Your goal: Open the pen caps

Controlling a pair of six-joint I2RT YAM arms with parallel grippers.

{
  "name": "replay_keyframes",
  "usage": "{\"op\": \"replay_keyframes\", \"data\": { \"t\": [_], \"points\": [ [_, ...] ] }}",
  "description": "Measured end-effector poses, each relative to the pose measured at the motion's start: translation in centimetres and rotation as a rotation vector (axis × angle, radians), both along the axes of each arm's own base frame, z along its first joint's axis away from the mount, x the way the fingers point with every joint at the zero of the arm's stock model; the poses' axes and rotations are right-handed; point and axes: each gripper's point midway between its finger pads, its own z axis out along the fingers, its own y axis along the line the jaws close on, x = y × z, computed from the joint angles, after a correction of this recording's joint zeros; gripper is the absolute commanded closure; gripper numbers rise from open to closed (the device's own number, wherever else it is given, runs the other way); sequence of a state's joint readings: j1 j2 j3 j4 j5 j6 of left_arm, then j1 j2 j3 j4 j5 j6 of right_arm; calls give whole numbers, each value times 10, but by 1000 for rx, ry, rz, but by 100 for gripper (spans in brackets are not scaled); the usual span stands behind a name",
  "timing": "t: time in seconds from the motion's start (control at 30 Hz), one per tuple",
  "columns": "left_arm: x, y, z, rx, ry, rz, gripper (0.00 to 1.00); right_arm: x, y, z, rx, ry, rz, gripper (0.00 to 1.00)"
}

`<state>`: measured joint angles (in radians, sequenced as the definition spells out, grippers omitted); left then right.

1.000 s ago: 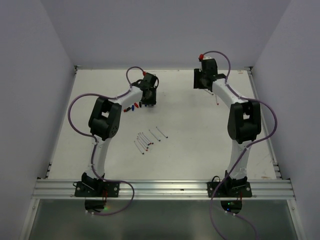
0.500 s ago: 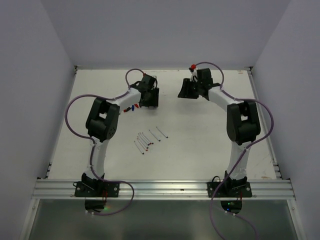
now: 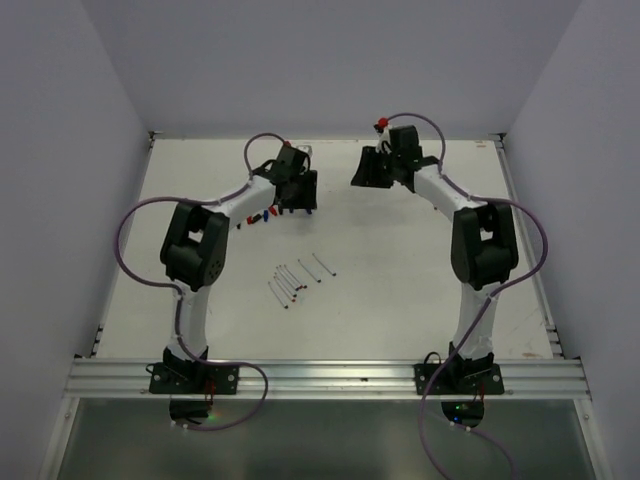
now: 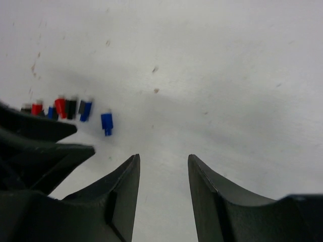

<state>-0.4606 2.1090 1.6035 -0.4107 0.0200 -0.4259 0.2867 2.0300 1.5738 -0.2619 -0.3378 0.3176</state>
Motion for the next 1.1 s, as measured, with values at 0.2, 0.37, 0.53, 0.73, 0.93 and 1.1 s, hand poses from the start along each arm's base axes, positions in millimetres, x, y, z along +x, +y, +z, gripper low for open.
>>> {"op": "replay_keyframes", "data": {
  "t": [0.2, 0.37, 0.53, 0.73, 0.93, 1.1],
  "points": [
    [2, -16, 57, -112, -96, -49, 42, 73, -69, 42, -150, -125, -174, 53],
    [0, -32, 106, -234, -192, -113, 42, 98, -106, 26, -300, -116, -248, 50],
    [-7, -44, 130, -321, -235, -160, 41, 87, -123, -28, -398, 6, -240, 50],
    [-9, -51, 135, -362, -245, -192, 41, 82, -149, -54, -443, 64, -256, 48],
    [-15, -55, 128, -388, -218, -210, 41, 76, -173, -66, -505, 83, -266, 45],
    [-18, -58, 127, -410, -214, -222, 41, 77, -181, -67, -550, 77, -273, 45]
  ]
}}
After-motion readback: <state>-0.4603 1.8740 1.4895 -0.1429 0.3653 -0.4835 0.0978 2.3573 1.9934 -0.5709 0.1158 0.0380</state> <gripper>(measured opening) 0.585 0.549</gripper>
